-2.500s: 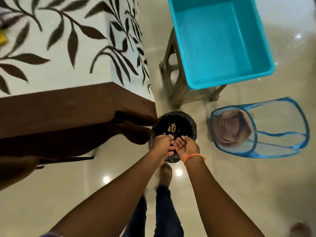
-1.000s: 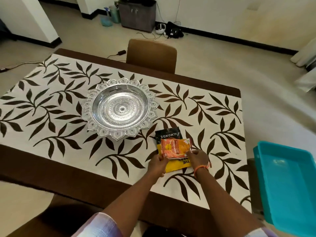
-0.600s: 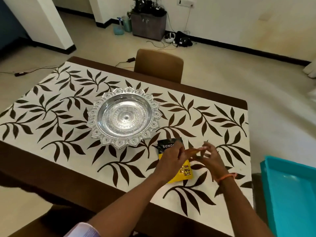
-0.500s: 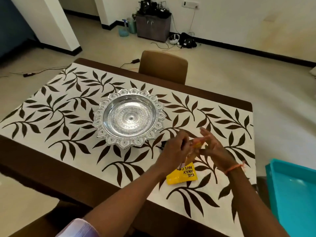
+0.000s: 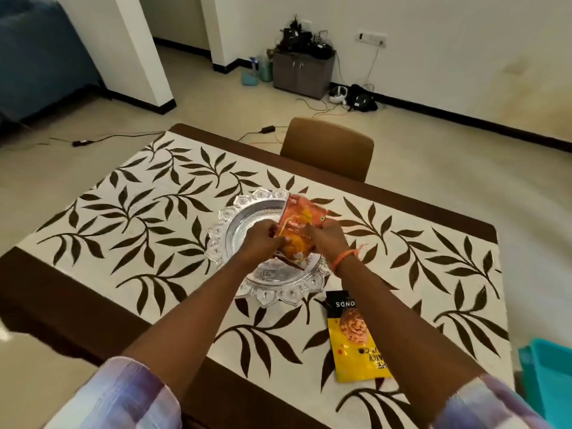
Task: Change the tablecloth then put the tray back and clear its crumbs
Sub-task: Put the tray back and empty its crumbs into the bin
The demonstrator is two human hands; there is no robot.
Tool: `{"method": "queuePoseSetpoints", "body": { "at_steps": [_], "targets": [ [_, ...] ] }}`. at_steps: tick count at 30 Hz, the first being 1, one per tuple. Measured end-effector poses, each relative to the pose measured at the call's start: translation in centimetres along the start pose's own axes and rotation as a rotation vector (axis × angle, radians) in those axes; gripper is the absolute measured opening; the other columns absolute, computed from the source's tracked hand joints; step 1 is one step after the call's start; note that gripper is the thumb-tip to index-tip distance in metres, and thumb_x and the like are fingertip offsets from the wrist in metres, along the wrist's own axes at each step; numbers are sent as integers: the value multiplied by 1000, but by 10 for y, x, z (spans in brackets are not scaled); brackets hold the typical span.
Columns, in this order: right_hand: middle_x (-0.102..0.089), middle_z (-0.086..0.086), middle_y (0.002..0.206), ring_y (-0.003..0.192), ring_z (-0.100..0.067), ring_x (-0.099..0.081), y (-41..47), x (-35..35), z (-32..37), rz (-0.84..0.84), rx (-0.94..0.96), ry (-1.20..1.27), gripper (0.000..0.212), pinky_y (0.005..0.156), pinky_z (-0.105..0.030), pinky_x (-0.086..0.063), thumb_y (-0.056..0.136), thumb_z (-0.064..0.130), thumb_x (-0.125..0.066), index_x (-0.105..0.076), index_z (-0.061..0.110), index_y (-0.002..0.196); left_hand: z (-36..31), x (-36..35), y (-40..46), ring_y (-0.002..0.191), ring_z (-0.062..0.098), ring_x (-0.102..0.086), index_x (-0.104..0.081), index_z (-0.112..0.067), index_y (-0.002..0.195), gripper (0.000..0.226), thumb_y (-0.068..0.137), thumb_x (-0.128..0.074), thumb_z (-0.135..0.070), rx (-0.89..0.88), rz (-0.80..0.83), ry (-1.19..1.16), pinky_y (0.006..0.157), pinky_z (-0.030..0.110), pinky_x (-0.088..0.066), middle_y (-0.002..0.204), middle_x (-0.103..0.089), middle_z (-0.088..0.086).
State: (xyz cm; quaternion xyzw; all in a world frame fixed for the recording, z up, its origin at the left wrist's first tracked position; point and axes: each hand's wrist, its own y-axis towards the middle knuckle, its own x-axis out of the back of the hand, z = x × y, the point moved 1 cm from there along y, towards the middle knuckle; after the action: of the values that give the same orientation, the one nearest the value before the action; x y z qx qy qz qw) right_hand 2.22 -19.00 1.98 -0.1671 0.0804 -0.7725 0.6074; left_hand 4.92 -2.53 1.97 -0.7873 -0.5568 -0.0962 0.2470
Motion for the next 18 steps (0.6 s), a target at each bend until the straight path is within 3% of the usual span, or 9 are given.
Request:
{"method": "queuePoseSetpoints", "body": {
  "at_steps": [3,7,11,15,18],
  "targets": [
    [-72,-3,83,79,-23,-69,10,1,-8,-147,52,-238,8,68,-37,-59,72,18,-70,-71,17,80,11,-5,16,86,22,-68,-66,-11,94,19,81,-74,-22,-39,-65,143,78,41,-57,92,-71,4],
    [-67,-1,89,81,-19,-63,15,9,-13,-310,175,-456,29,73,-35,-54,74,24,-74,-64,9,97,6,-20,26,81,16,-64,-67,-10,100,25,82,-75,-26,-70,-127,189,66,25,-50,89,-67,0],
    [-66,-6,97,86,-19,-63,7,31,-15,-448,246,-441,37,73,-33,-53,79,27,-73,-59,8,108,9,-32,32,85,19,-65,-69,-22,100,35,76,-72,-47,-51,-131,376,83,42,-52,92,-71,-4],
    [-66,-10,102,98,-28,-63,-15,70,-50,-568,9,-409,36,86,-42,-51,85,39,-64,-60,10,105,9,-33,29,97,25,-65,-70,-18,105,34,83,-68,-43,-60,-178,377,85,41,-51,100,-71,4],
    [-53,-19,124,119,-38,-49,-46,86,-96,-419,-287,-741,67,96,-46,-43,82,59,-60,-52,7,123,4,-19,22,97,22,-65,-67,-7,108,18,93,-60,-15,-92,-397,207,74,21,-47,105,-69,9]
  ]
}}
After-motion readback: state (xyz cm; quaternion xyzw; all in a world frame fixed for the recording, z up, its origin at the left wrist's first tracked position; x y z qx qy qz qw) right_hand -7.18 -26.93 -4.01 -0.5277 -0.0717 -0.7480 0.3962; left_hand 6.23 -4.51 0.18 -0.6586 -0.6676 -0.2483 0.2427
